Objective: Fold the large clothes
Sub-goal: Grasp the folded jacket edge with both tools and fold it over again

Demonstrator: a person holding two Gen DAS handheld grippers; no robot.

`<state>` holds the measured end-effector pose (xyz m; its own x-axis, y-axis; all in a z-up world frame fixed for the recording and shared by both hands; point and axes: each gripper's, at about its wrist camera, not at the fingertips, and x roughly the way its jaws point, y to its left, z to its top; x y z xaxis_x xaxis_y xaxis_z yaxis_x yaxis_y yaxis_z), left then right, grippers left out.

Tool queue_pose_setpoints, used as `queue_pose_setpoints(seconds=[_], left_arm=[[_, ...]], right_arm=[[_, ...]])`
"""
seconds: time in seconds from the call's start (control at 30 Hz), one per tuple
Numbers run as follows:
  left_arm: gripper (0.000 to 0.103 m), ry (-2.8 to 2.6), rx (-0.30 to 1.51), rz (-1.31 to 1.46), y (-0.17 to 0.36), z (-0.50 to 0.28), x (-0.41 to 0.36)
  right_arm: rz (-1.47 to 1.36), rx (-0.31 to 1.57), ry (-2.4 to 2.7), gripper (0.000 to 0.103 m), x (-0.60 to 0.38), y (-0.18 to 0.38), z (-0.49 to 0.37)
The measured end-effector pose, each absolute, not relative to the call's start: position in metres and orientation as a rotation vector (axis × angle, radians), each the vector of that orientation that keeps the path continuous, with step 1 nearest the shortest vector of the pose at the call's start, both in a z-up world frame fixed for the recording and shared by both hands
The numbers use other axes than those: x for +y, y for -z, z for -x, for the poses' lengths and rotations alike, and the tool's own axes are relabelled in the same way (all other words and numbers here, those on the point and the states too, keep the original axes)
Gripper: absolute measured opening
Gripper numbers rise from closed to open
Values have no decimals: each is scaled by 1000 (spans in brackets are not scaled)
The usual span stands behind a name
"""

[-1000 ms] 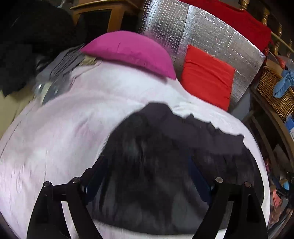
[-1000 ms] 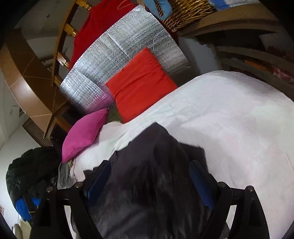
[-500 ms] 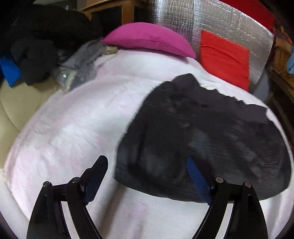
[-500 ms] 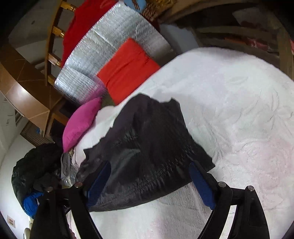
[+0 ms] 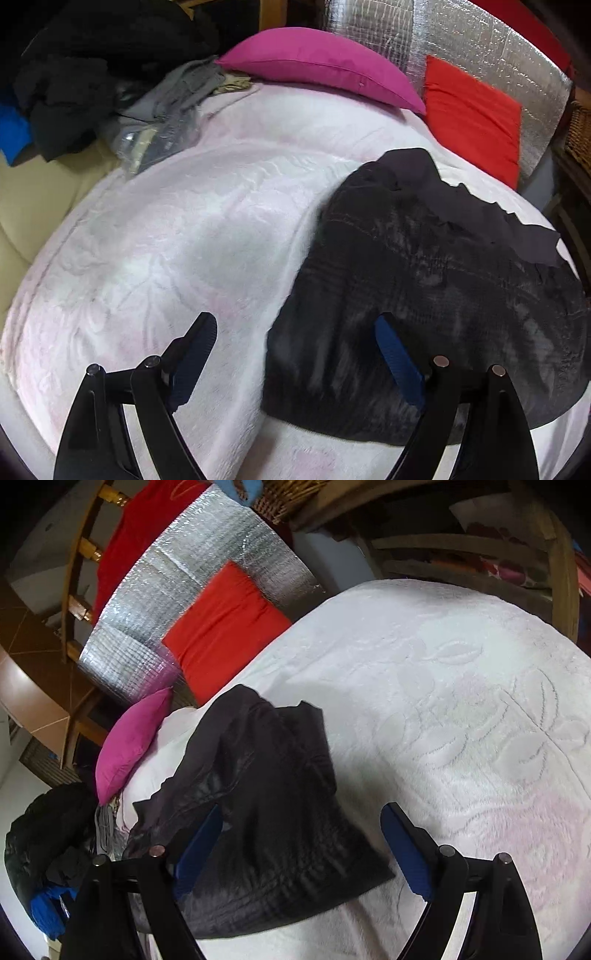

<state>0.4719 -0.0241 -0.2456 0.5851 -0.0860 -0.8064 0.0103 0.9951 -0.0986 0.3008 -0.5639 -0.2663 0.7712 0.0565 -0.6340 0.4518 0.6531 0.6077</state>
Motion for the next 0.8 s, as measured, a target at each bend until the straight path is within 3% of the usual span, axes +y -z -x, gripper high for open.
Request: queue_pose_setpoints(seconds=[0.33,0.8], left_arm=[[88,213,1032,279,260,-488,-18],[92,314,1099,397,274,-499,-14]], right_arm=[[-1003,710,108,90,-591,305,-322],[-958,824,-6,91,-574,331,-360]])
